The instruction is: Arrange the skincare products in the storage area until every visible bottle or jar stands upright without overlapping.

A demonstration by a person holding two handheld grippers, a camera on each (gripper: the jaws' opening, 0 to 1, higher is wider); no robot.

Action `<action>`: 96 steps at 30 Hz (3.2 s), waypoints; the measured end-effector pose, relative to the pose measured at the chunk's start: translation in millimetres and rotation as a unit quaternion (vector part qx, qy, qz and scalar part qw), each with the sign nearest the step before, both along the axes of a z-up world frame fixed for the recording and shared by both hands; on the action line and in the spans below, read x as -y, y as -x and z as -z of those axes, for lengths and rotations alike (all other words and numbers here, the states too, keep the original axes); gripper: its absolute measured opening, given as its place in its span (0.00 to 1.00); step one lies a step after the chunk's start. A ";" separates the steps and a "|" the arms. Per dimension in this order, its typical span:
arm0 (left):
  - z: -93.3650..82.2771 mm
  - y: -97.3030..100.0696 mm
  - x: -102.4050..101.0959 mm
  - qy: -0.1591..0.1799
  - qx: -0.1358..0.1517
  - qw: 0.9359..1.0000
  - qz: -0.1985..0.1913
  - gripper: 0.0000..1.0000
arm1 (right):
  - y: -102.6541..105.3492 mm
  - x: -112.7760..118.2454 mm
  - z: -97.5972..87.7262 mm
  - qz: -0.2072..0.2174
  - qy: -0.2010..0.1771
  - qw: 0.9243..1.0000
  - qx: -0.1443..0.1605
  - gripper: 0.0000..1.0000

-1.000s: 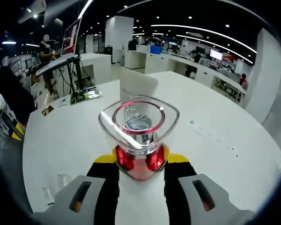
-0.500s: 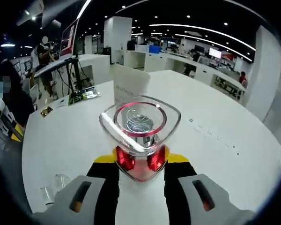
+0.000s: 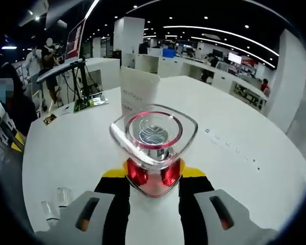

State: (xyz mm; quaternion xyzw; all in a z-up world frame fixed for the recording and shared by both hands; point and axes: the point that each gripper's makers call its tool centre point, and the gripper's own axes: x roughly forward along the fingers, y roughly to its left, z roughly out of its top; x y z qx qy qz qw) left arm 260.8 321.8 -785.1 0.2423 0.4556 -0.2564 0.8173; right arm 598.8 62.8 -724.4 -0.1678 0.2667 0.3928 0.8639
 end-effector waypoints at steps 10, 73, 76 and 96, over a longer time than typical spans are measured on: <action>1.6 1.5 2.4 0.003 -0.004 1.000 0.002 0.12 | 0.8 2.4 2.2 0.012 -0.021 1.000 -0.004 0.33; -1.2 0.4 9.9 0.019 0.002 1.000 0.009 0.13 | 1.1 -16.1 -3.5 -0.027 -0.075 0.996 -0.038 0.39; -0.6 1.3 10.4 0.018 -0.001 1.000 0.012 0.13 | 7.2 -5.7 -12.7 0.009 -0.086 0.996 -0.014 0.42; -50.8 -18.1 35.9 0.124 0.088 0.988 0.028 0.11 | 125.6 13.8 -69.0 0.125 -0.224 0.966 0.010 0.49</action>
